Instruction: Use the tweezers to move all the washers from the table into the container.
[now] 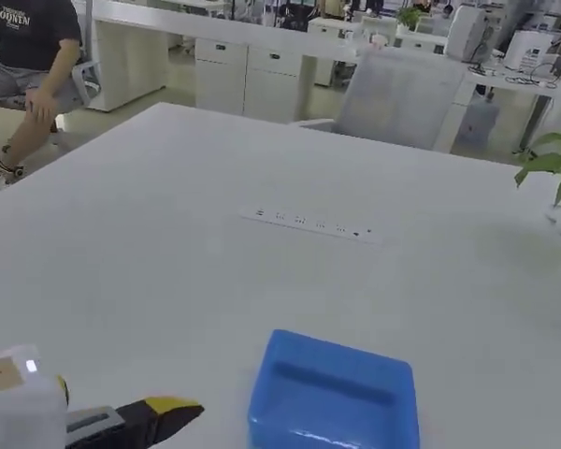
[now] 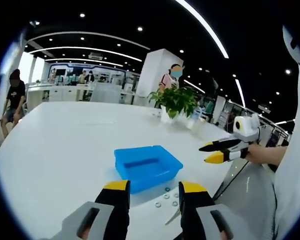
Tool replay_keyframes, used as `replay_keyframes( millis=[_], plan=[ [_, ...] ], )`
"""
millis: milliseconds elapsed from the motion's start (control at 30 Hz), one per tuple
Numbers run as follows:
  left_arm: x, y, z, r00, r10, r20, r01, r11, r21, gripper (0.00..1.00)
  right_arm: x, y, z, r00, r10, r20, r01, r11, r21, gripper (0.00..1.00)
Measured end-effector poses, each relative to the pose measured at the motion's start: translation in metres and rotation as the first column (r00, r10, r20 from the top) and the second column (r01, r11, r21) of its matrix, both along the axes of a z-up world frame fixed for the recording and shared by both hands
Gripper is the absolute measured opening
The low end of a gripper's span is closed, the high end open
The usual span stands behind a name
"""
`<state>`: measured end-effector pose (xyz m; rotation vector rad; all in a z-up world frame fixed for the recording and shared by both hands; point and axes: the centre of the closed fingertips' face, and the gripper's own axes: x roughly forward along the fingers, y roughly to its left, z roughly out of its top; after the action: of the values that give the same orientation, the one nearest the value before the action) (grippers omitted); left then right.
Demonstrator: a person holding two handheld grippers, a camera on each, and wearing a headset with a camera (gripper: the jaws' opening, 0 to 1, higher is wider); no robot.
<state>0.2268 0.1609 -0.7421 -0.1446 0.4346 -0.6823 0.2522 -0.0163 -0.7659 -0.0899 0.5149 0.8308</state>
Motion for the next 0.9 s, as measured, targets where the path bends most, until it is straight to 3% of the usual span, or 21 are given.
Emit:
replay_keyframes(
  millis=[67,267,367,467,500,533,567,633,667,767,800,833,900],
  plan=[
    [0.000,-0.003,-0.006,0.999,-0.021,-0.044,0.021,1.000,-0.010,0.36,0.001,0.011,-0.003,1.000,0.017,0.006,-0.017,1.000,-0.014,0.36],
    [-0.005,-0.010,-0.021,0.992,-0.087,-0.092,0.091,0.995,0.034,0.35,-0.007,0.038,-0.013,0.992,0.123,0.002,-0.123,0.991,-0.047,0.32],
    [-0.010,-0.015,-0.031,0.982,-0.135,-0.130,0.143,0.988,0.053,0.32,-0.013,0.044,-0.020,0.985,0.172,-0.010,-0.172,0.983,-0.069,0.29],
    [-0.014,-0.018,-0.041,0.970,-0.179,-0.163,0.195,0.977,0.087,0.31,-0.020,0.045,-0.031,0.974,0.226,-0.024,-0.228,0.965,-0.130,0.28],
    [-0.016,-0.021,-0.046,0.963,-0.211,-0.170,0.230,0.967,0.105,0.29,-0.022,0.045,-0.034,0.970,0.243,-0.028,-0.244,0.958,-0.153,0.28],
    [-0.020,-0.026,-0.048,0.951,-0.249,-0.183,0.268,0.959,0.091,0.25,-0.025,0.045,-0.039,0.964,0.264,-0.036,-0.266,0.947,-0.181,0.28],
    [-0.028,-0.034,-0.051,0.926,-0.300,-0.228,0.321,0.945,0.060,0.22,-0.027,0.045,-0.043,0.958,0.283,-0.040,-0.285,0.937,-0.201,0.28],
    [-0.027,-0.037,-0.056,0.919,-0.315,-0.235,0.342,0.936,0.083,0.22,-0.033,0.046,-0.050,0.944,0.326,-0.053,-0.329,0.913,-0.240,0.28],
    [-0.030,-0.038,-0.063,0.907,-0.333,-0.257,0.371,0.921,0.117,0.23,-0.035,0.047,-0.052,0.937,0.344,-0.058,-0.347,0.903,-0.253,0.28],
    [-0.033,-0.043,-0.074,0.884,-0.383,-0.268,0.440,0.875,0.201,0.21,-0.045,0.050,-0.063,0.908,0.409,-0.092,-0.417,0.858,-0.299,0.28],
    [-0.034,-0.046,-0.077,0.877,-0.394,-0.274,0.455,0.866,0.210,0.20,-0.047,0.050,-0.065,0.903,0.419,-0.099,-0.428,0.849,-0.311,0.27],
    [-0.035,-0.047,-0.079,0.873,-0.393,-0.289,0.458,0.864,0.210,0.19,-0.051,0.051,-0.069,0.891,0.440,-0.110,-0.450,0.830,-0.329,0.27],
    [-0.037,-0.050,-0.084,0.863,-0.406,-0.302,0.480,0.846,0.234,0.19,-0.057,0.053,-0.074,0.877,0.466,-0.120,-0.477,0.811,-0.339,0.27]
  ],
)
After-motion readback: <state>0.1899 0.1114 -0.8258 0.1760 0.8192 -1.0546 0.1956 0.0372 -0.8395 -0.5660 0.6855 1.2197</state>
